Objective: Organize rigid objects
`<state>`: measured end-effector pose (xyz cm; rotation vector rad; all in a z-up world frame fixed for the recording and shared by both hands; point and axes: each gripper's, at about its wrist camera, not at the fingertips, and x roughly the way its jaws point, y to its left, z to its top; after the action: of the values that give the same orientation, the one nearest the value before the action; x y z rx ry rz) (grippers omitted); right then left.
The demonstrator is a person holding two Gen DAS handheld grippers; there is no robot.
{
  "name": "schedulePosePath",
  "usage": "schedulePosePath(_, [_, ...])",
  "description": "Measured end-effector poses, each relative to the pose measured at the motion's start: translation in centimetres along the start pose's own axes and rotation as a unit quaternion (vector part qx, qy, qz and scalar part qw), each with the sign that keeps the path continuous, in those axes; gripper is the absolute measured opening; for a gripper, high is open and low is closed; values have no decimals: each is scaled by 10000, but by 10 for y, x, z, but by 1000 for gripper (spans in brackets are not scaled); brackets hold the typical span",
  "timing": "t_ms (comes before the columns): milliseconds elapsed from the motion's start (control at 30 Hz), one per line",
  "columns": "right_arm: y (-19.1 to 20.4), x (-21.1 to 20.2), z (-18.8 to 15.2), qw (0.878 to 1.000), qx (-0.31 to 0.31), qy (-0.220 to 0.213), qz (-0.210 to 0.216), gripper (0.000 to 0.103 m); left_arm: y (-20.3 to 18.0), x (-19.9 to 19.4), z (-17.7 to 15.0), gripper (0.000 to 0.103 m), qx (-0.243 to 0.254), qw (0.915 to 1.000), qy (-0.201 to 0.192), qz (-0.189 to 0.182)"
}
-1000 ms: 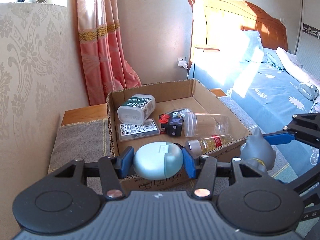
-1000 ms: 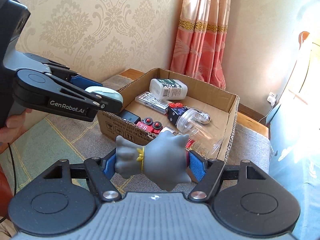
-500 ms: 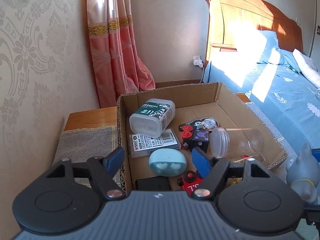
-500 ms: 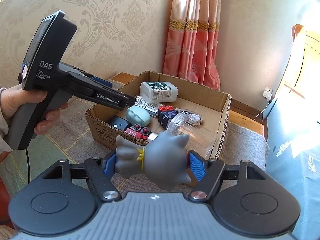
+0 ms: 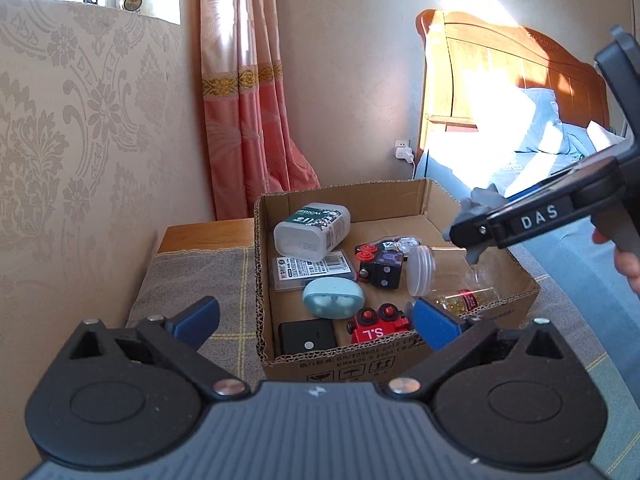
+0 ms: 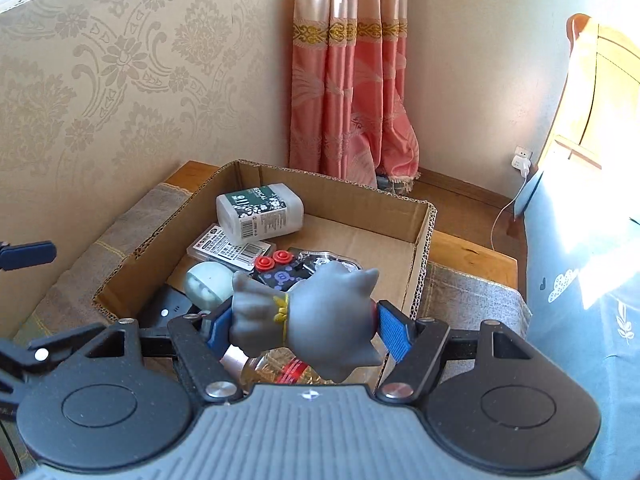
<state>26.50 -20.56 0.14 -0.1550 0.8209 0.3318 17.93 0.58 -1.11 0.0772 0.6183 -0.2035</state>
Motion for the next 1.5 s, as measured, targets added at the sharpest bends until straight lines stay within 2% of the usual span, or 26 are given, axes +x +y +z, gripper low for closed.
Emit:
schedulePosePath(200, [-19,39,29,9990,225,243,-291,78,0,-8,-7,102,28,10000,-43,15])
schedulePosePath(233, [-21,43,33,9989,251,237,-327,80,0,-8,-8,102,33,10000,-46,41])
schedulePosePath(300, [-25,43,36,9986,335,163,-371,99,1,-8,-8,102,33,9999,-56,87])
schedulePosePath(367, [-25,38,37,9986,415,31,-324,103,2,-11,-9,102,10,9999,-91,111])
schedulePosePath(600, [-12,17,30,9975,529,166,-439,103,5,-17,-9,102,-39,9995,-152,256])
schedulePosePath(767, [0,-12,6,9938,860,347,-609,103,7,-25,-9,102,-163,9995,-100,263])
schedulePosePath(833, [8,-24,-9,9916,964,397,-763,103,6,-28,-8,102,-160,9995,-35,267])
schedulePosePath(1033, [38,-57,-52,9843,1088,247,-1366,103,-2,-34,-3,102,-160,9978,166,624])
schedulePosePath(1200, [50,-82,-72,9804,1413,38,-1374,103,-5,-41,2,102,-319,9965,332,702])
schedulePosePath(1500, [59,-93,-80,9795,1496,-71,-1345,103,-17,-46,3,102,-227,9960,483,722])
